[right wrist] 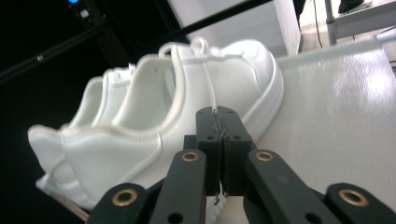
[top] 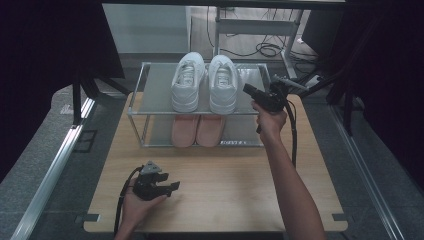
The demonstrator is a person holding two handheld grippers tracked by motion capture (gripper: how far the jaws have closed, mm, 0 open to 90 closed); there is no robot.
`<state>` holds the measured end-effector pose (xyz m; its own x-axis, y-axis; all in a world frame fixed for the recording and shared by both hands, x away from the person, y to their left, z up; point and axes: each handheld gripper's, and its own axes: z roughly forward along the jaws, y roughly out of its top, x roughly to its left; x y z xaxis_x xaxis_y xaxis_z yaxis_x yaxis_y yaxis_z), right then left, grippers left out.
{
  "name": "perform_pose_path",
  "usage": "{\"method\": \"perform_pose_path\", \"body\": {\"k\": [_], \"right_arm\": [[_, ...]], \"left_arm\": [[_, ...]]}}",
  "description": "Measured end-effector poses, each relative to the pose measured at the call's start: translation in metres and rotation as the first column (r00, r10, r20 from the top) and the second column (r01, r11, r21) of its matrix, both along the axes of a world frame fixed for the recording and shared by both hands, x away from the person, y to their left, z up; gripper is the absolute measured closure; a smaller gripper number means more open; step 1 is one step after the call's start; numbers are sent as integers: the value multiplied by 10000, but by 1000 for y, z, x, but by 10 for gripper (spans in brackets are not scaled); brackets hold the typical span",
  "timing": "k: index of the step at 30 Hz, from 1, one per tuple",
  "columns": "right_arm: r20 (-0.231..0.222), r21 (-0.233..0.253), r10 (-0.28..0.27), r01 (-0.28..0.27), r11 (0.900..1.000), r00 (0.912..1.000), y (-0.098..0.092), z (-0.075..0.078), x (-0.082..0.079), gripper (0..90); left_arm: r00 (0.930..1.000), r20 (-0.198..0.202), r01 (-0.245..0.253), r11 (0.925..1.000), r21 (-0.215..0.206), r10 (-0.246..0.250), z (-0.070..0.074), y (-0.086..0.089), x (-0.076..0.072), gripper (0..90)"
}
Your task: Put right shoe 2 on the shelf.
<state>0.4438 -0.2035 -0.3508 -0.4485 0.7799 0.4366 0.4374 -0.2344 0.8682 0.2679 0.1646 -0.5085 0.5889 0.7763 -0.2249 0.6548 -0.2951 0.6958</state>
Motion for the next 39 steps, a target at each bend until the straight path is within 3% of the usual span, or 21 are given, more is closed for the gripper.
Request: {"method": "perform_pose_path", "body": {"k": [13,39], "right_arm": [[-238,-98,400,-403,9991,9989,4,-21,-10,894],[-152,103,474,-473,9988,9988,34,-23,-11,897]], "left_arm": [[10000,-8,21,10000,36,-21,-1,-2,0,414],[10000,-27,75,10000,49,-75,-1,-2,1,414]]}}
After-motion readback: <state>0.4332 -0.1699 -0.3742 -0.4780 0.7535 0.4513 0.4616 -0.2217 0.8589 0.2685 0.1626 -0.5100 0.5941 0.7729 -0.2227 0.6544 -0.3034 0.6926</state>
